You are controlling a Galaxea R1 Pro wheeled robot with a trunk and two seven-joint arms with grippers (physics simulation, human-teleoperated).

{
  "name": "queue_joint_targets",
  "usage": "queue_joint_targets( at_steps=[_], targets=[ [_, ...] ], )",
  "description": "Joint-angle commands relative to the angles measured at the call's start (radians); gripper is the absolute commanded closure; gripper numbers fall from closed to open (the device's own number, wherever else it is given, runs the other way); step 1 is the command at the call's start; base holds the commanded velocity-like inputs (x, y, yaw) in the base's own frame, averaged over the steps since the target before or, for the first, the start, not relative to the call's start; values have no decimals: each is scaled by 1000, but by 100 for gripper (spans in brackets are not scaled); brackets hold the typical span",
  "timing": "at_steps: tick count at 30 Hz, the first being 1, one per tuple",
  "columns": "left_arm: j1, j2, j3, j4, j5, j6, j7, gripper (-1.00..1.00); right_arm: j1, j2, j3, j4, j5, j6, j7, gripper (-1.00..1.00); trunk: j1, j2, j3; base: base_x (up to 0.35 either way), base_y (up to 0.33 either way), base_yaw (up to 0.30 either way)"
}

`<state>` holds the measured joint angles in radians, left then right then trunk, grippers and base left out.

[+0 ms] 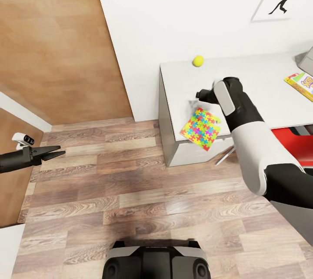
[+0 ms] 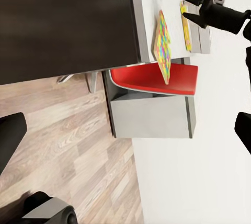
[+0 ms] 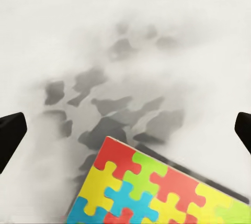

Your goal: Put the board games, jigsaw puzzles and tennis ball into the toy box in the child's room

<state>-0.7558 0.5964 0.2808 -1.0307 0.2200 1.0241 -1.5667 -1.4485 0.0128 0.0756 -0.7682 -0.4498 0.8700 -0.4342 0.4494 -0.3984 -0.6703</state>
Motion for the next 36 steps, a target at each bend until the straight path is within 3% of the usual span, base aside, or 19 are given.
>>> queue_joint_targets(
  at_steps=[1,4,6,9,12,13,15,16,17,18,19,20,24,29,36],
  targets=[
    [0,0,0,0,-1,10,-4,-100,1,0,1,-20,-13,36,-10,-100,1,-2,-1,0,0,0],
    [0,0,0,0,-1,11,-4,-100,6,-1,-10,-95,-18,132,-8,-100,1,-2,-1,0,0,0],
    [0,1,1,0,-1,10,-4,-100,10,-6,-40,-177,-32,174,0,-100,1,-2,-1,0,0,0],
    [0,2,0,0,-1,10,-4,-100,20,-46,-78,-275,-107,177,11,-100,1,-2,-1,0,0,0],
    [0,2,0,0,-2,10,-4,-100,41,-118,-86,-308,-280,177,14,-100,1,-2,-1,0,0,0],
    [0,2,0,0,-2,10,-4,-100,46,-133,-86,-310,-317,177,14,-100,1,-2,-1,0,0,0],
    [0,2,0,0,-1,10,-4,-100,74,-198,-86,-316,-471,177,15,-100,1,-2,-1,0,0,0],
    [0,2,0,0,-1,10,-4,-100,82,-213,-86,-316,-508,177,15,-100,1,-2,-1,0,0,0],
    [0,2,0,0,-2,10,-4,-100,96,-239,-85,-317,-576,177,15,-100,1,-2,-1,0,0,0],
    [0,1,0,0,-2,10,-4,-100,103,-250,-85,-318,-606,177,15,-100,1,-2,-1,0,0,0],
    [0,0,-1,1,-2,10,-4,-100,117,-275,-85,-319,-677,177,15,-100,1,-2,-1,0,0,0],
    [0,0,-1,1,-2,10,-4,-100,125,-287,-86,-319,-710,177,15,-100,1,-2,-1,0,0,0],
    [0,-1,-3,1,-2,10,-4,-100,166,-308,-88,-316,-758,177,17,-100,1,-2,-1,0,0,0],
    [0,-1,-1,1,-2,10,-4,-100,234,-316,-98,-320,-769,177,18,-100,1,-2,-1,0,0,0],
    [0,4,1,5,-2,10,-4,-100,331,-349,-116,-347,-797,177,31,-100,1,-2,-1,0,0,0]
  ],
)
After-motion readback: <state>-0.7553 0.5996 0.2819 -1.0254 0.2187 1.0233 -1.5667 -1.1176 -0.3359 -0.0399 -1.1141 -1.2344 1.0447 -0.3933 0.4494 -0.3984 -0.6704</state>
